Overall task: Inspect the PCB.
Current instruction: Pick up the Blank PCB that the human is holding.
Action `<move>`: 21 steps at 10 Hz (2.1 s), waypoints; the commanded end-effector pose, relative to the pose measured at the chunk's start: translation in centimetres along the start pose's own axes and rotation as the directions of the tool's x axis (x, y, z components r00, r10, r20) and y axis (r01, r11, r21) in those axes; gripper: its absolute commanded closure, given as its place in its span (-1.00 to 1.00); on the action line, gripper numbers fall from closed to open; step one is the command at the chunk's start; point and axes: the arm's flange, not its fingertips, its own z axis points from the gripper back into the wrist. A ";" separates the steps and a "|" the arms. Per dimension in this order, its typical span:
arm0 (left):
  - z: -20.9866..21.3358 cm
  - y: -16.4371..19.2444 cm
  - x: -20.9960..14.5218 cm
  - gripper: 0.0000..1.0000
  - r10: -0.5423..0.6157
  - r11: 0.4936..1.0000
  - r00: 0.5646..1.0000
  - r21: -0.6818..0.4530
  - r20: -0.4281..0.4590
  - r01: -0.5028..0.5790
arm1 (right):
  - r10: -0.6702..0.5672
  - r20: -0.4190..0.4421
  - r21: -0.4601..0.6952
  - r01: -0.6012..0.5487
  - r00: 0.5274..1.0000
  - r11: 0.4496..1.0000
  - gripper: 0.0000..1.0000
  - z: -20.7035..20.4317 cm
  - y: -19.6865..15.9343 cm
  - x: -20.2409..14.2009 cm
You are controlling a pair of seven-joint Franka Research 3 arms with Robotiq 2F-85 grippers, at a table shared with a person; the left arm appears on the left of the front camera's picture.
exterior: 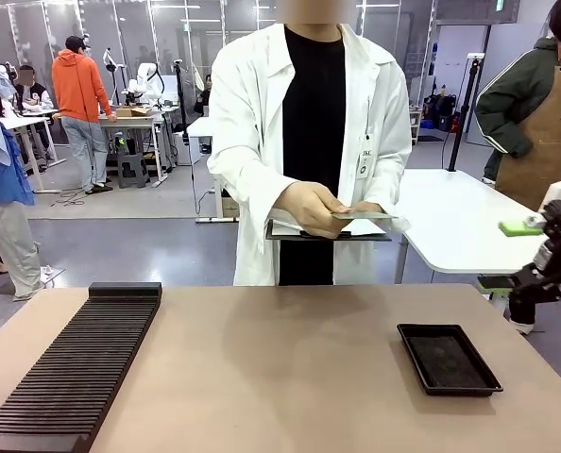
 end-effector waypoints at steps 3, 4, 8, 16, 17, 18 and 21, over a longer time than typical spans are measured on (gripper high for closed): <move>0.5 0.0 0.3 -1.00 0.005 1.000 1.000 0.014 -0.010 -0.005 | -0.098 0.035 -0.059 0.100 0.995 0.993 -1.00 -4.3 1.4 3.2; 0.5 0.0 0.3 -1.00 0.005 1.000 1.000 0.014 -0.010 -0.005 | -0.115 0.029 -0.068 0.116 0.993 0.991 -1.00 -5.3 1.6 4.2; 0.5 0.0 0.3 -1.00 0.005 1.000 1.000 0.014 -0.010 -0.005 | -0.184 0.002 -0.079 0.183 0.983 0.980 -1.00 -9.3 0.9 8.3; 0.5 0.0 0.3 -1.00 0.005 1.000 1.000 0.014 -0.010 -0.005 | -0.192 -0.005 -0.037 0.191 0.981 0.981 0.59 -12.8 0.6 8.5; 0.5 0.0 0.3 -1.00 0.005 1.000 1.000 0.014 -0.010 -0.005 | -0.206 -0.004 -0.035 0.205 0.979 0.978 1.00 -13.0 0.5 8.4; 0.5 0.0 0.3 -1.00 0.005 1.000 1.000 0.014 -0.010 -0.005 | -0.205 -0.006 -0.034 0.204 0.979 0.978 1.00 -13.2 0.4 8.3; 0.5 0.0 0.3 -1.00 0.005 1.000 1.000 0.014 -0.010 -0.005 | -0.206 0.000 -0.032 0.206 0.979 0.978 1.00 -13.6 0.5 8.0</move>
